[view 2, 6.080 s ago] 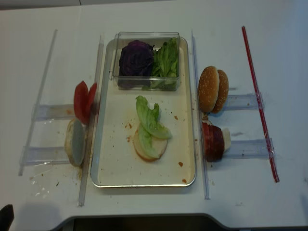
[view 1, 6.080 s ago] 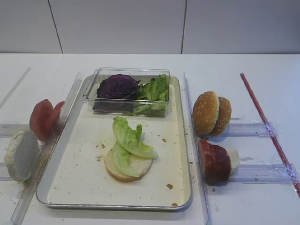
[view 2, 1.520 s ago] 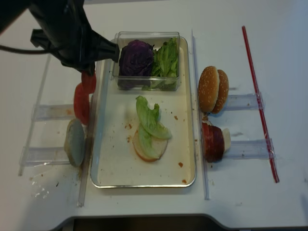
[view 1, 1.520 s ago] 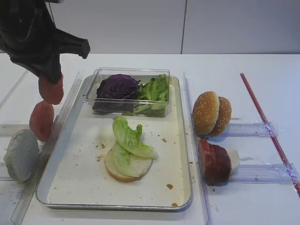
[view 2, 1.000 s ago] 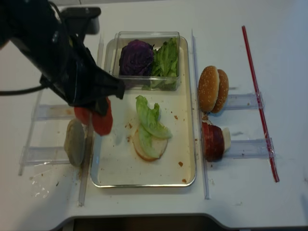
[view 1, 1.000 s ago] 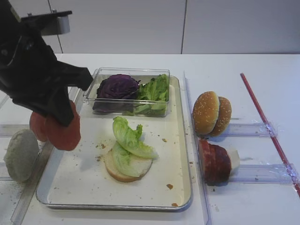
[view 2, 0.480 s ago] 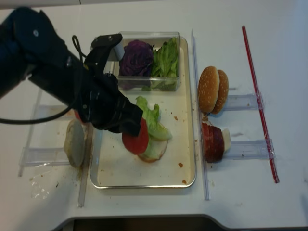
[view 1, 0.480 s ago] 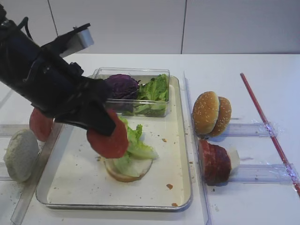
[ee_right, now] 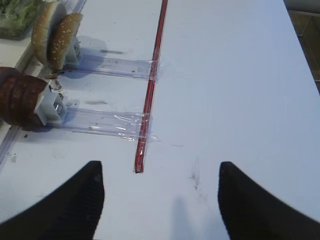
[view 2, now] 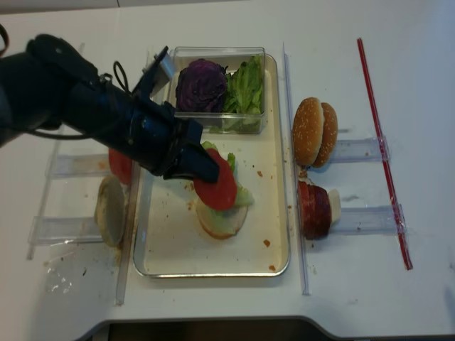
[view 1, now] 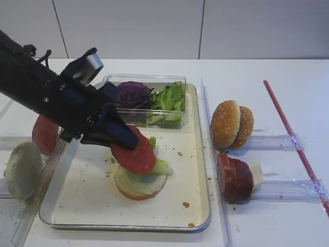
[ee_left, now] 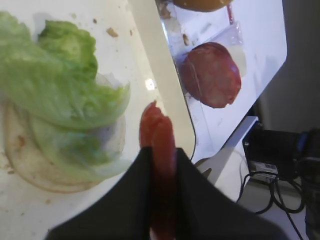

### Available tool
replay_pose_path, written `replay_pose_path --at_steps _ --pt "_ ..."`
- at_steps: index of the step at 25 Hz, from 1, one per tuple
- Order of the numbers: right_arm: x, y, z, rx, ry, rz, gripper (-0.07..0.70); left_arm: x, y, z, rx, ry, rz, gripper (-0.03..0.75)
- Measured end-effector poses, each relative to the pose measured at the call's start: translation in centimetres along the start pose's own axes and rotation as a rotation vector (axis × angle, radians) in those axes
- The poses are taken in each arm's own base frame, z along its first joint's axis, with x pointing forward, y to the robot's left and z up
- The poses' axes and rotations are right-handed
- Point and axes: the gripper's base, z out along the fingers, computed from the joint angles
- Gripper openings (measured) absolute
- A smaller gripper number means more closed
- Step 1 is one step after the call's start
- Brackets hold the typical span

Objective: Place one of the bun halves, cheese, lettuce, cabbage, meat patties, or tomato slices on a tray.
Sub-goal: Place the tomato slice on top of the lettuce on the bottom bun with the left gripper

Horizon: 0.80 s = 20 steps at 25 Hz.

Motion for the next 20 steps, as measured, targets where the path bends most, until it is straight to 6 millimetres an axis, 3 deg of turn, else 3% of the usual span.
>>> replay_pose_path --at_steps 8,20 --pt "0.0 0.0 0.0 0.0 0.0 0.0 0.5 -0.2 2.5 1.8 0.025 0.058 -0.055 0.057" --pt "0.0 0.0 0.0 0.0 0.0 0.0 0.5 -0.8 3.6 3.0 0.078 0.025 -0.114 0.056"
